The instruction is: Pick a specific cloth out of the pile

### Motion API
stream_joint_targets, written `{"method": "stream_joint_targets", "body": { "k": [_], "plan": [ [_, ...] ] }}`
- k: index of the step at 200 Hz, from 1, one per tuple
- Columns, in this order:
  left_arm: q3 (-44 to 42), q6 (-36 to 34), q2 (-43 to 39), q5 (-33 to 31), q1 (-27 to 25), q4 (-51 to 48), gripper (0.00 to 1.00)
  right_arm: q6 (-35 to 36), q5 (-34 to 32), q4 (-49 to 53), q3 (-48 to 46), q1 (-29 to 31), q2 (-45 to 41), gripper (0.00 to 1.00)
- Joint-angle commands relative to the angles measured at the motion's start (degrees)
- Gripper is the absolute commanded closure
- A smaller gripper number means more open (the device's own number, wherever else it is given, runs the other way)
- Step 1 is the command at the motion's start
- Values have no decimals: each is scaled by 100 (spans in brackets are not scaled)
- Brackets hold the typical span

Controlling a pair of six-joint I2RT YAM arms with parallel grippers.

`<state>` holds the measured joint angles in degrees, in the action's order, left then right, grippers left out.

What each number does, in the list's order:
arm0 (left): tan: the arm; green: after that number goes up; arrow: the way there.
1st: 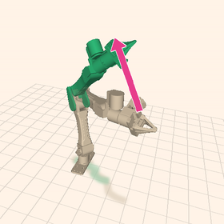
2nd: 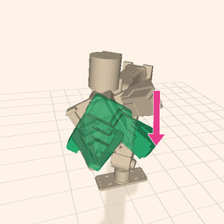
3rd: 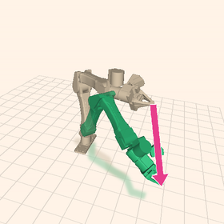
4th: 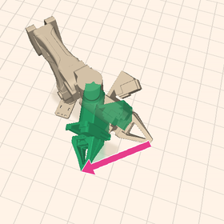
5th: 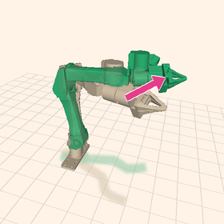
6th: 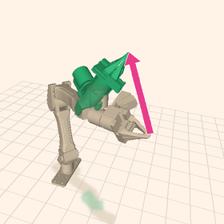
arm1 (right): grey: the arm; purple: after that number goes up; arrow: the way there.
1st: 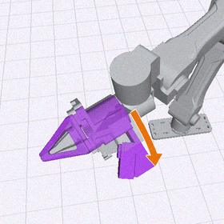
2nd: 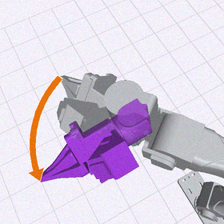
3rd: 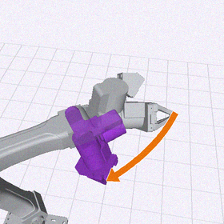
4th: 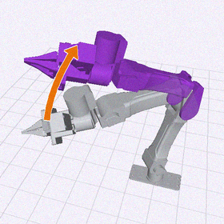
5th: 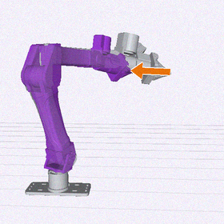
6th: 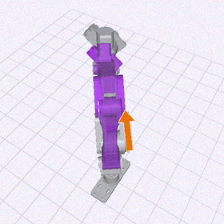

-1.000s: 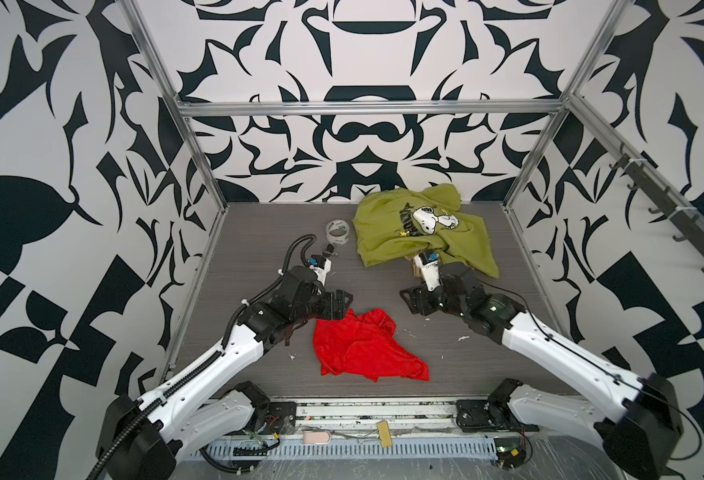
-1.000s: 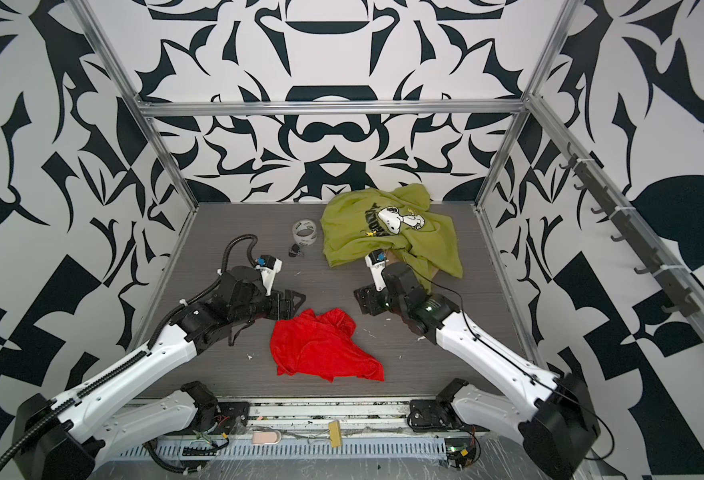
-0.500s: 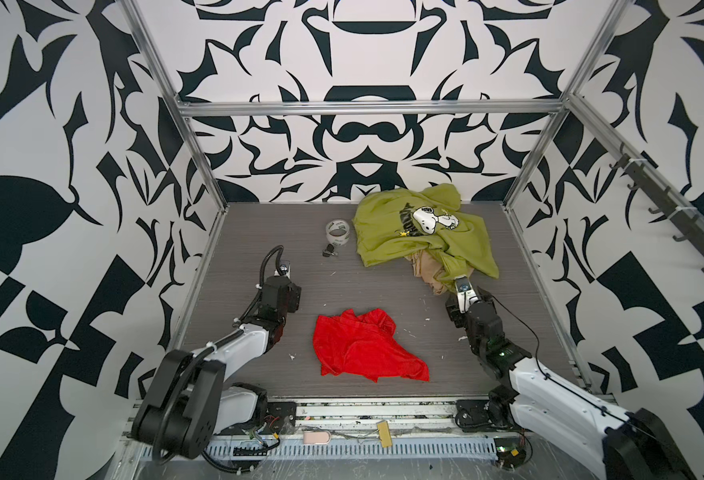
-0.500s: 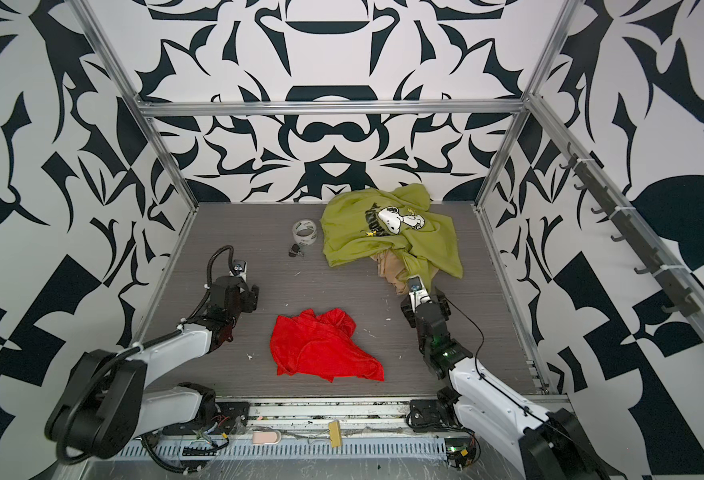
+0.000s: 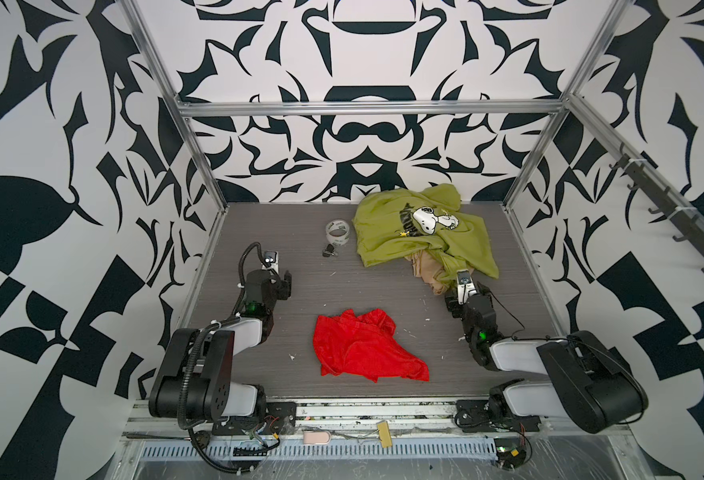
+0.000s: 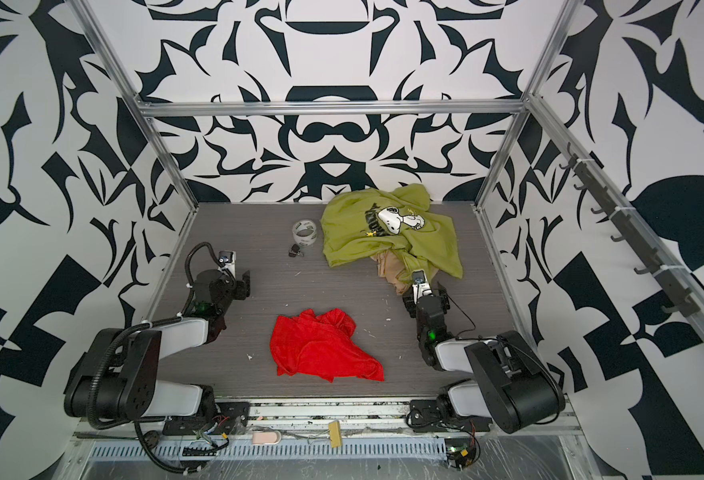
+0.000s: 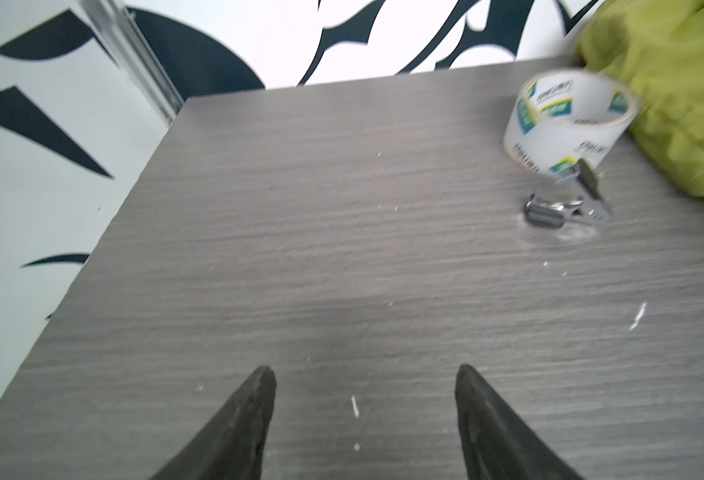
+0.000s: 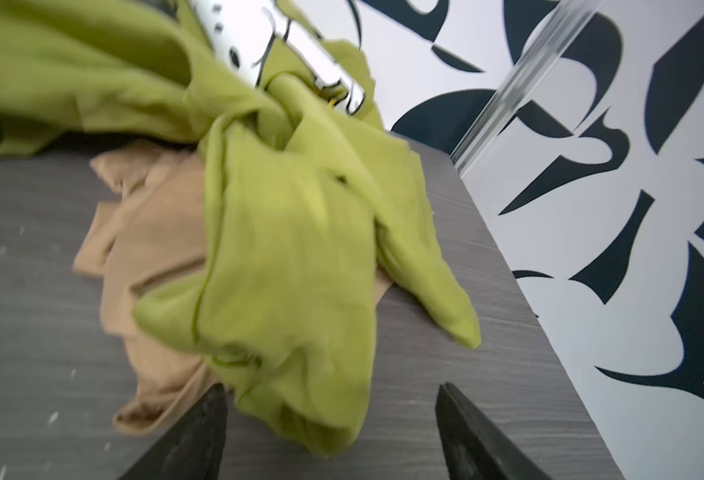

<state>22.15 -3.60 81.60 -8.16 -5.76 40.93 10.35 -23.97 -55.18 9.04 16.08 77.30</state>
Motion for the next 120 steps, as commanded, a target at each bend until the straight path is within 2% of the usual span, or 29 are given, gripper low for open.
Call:
{"method": "stream_joint_targets", "body": {
  "k": [1,11,21,43,55,60,103,120],
  "plan": [
    [-122,170,559,219,63,916,30,-337,267,-795,171,-156,236,18],
    [-132,182,745,176,88,1181,30,-372,188,-1151,136,-173,507,18],
    [-125,232,678,230,111,1047,29,-403,119,-1445,101,-179,736,17],
    [-115,406,760,-109,163,1164,24,-454,11,-1819,152,-197,1211,1],
    [-116,417,769,-88,187,1174,16,-444,-102,-2076,232,-193,1544,0],
    [-116,410,770,-81,188,1179,1,-375,-128,-2166,259,-193,1638,0],
    [-100,417,797,-101,188,1206,0,-806,318,-412,887,-595,1268,0],
    [-106,412,797,-103,188,1198,0,-934,43,-284,968,-634,1300,1]
  ]
}}
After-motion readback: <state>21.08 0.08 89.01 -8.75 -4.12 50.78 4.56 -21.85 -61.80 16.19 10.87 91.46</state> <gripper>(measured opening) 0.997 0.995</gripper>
